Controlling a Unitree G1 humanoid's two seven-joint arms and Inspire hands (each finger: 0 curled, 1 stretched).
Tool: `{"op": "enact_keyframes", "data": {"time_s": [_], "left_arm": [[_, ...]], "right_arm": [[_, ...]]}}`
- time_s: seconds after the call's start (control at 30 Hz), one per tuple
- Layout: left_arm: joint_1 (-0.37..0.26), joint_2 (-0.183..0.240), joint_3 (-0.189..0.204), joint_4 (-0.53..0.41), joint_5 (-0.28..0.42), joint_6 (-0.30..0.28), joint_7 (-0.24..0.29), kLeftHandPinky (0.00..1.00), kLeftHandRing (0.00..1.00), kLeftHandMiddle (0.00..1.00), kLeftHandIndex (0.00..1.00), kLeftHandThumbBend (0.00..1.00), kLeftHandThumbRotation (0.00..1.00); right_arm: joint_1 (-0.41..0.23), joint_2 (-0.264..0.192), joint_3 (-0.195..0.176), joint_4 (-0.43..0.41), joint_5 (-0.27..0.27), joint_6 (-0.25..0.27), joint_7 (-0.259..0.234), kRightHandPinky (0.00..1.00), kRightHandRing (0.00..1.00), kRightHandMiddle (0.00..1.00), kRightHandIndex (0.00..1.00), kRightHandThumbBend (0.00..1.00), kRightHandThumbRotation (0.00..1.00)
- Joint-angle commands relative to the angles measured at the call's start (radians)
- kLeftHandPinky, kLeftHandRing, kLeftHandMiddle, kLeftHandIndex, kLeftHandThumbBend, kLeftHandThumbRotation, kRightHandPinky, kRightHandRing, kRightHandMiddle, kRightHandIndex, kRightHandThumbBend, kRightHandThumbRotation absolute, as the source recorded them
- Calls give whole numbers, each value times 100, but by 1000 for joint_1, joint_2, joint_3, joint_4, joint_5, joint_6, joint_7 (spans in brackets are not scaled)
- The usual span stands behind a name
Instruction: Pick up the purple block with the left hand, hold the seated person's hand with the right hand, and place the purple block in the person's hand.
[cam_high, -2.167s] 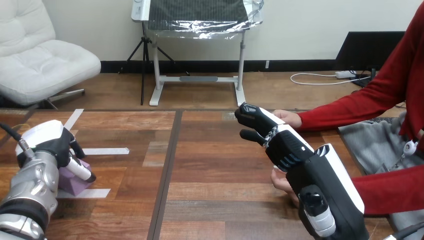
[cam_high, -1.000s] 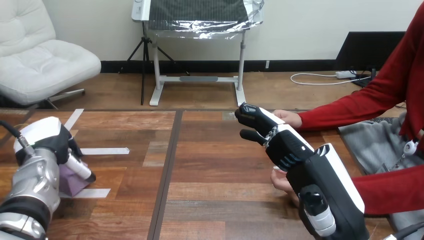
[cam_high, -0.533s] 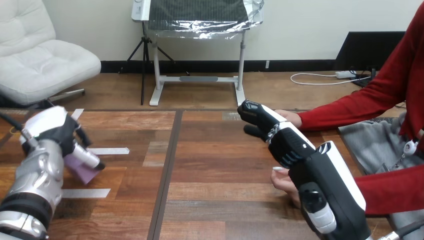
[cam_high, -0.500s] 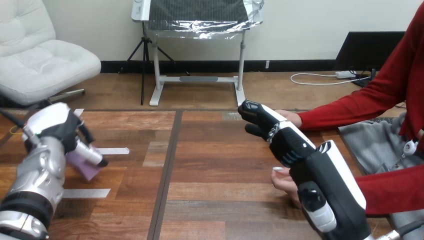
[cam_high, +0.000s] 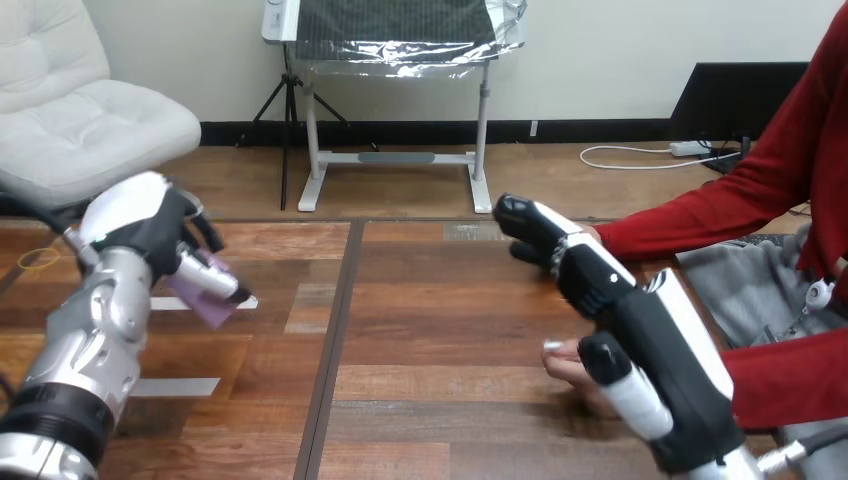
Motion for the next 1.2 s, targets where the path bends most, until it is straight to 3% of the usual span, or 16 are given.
{"op": "enact_keyframes", "data": {"time_s": [0.0, 0.1, 0.3, 0.57, 0.8, 0.97, 1.17], "left_arm": [[7, 37, 38, -165, -9, 2, -15, 34, 41, 46, 44, 85, 0], [19, 39, 44, -201, -12, -4, -21, 34, 40, 45, 44, 84, 0], [48, 40, 59, -311, -9, 20, -47, 33, 39, 45, 44, 84, 0], [92, 36, 84, -460, -4, 44, -76, 33, 38, 45, 43, 83, 0], [123, 33, 103, -559, -9, 61, -99, 34, 39, 45, 43, 83, 0], [141, 26, 122, -614, -21, 67, -116, 35, 40, 45, 43, 83, 0], [160, 23, 133, -668, -22, 76, -133, 34, 39, 45, 43, 83, 0]], "right_arm": [[-140, -29, -68, 61, -21, -32, -33, 87, 91, 90, 88, 82, 100], [-190, -52, -104, 115, -82, -67, -64, 82, 88, 89, 87, 85, 100], [-266, -100, -135, 196, -85, -69, -64, 79, 85, 88, 86, 88, 99], [-354, -177, -173, 298, -158, -56, -99, 79, 86, 88, 87, 91, 96], [-418, -244, -186, 376, -175, -43, -98, 81, 88, 91, 88, 92, 92], [-462, -296, -191, 418, -242, -37, -127, 79, 88, 91, 89, 94, 91], [-510, -347, -184, 466, -260, -18, -119, 78, 89, 92, 90, 96, 87]]}}
